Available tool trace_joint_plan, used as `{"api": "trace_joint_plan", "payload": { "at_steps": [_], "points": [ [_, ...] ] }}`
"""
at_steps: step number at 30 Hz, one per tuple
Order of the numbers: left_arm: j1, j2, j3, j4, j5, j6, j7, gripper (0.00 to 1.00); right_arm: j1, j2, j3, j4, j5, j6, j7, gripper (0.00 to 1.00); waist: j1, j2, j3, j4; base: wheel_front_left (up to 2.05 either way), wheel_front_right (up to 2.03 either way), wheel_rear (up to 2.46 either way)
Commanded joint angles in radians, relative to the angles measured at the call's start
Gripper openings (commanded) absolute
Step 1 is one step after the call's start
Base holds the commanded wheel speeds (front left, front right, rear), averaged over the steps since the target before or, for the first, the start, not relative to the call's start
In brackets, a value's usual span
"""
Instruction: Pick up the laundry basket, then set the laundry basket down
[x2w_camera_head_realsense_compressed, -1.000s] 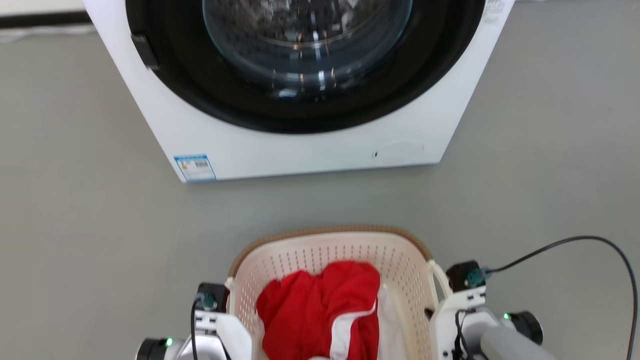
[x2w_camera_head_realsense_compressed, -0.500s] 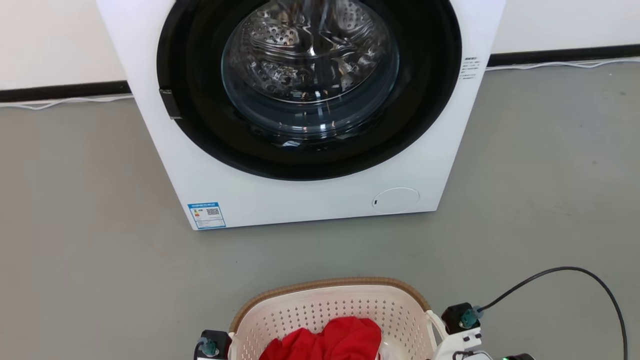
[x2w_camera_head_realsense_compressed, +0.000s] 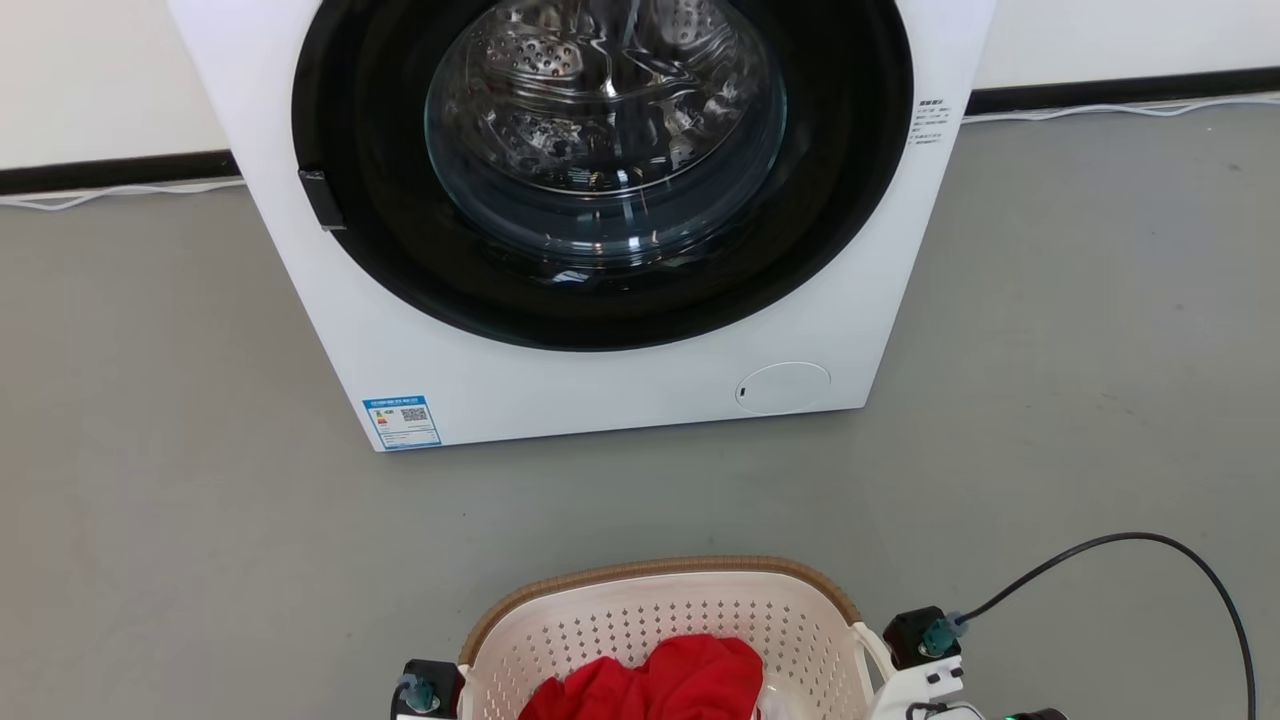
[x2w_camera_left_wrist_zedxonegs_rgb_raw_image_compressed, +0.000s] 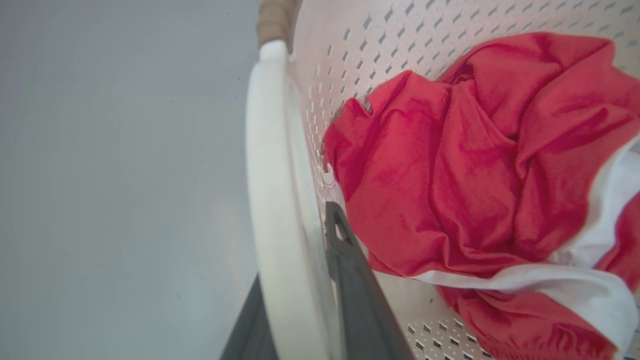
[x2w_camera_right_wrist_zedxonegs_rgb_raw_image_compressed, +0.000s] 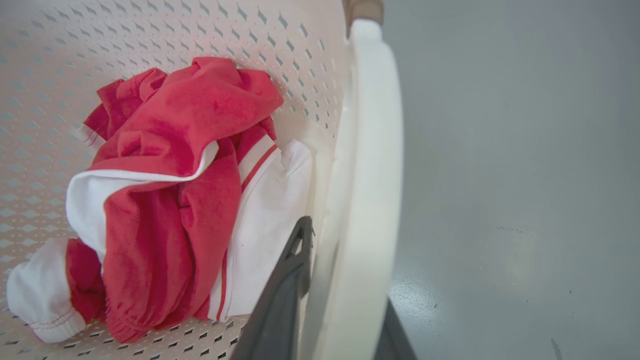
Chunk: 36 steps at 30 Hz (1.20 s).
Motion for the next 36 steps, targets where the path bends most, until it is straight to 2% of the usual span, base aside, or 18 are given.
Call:
{"api": "trace_joint_plan", "payload": {
  "at_steps": [1,17,36],
  "points": [
    [-0.043,0.0,0.001,-0.026,0.004,-0.004,-0.017,0.0,-0.029,0.028,0.023,-0.035,0.013,0.018,-0.015,0.0,0.0,-0.0001,0.004,0.004,0.0,0.0,0.0],
    [-0.047,0.0,-0.053,-0.024,-0.052,0.013,-0.019,0.0,-0.035,0.028,0.059,-0.029,0.052,0.018,-0.018,0.0,0.0,-0.0001,-0.012,0.002,0.0,0.0,0.0],
    [-0.057,0.0,-0.099,-0.008,-0.105,0.007,-0.033,0.0,-0.042,0.028,0.089,-0.009,0.08,0.018,-0.029,0.0,0.0,-0.0001,-0.022,-0.001,0.0,0.0,0.0]
  ]
}}
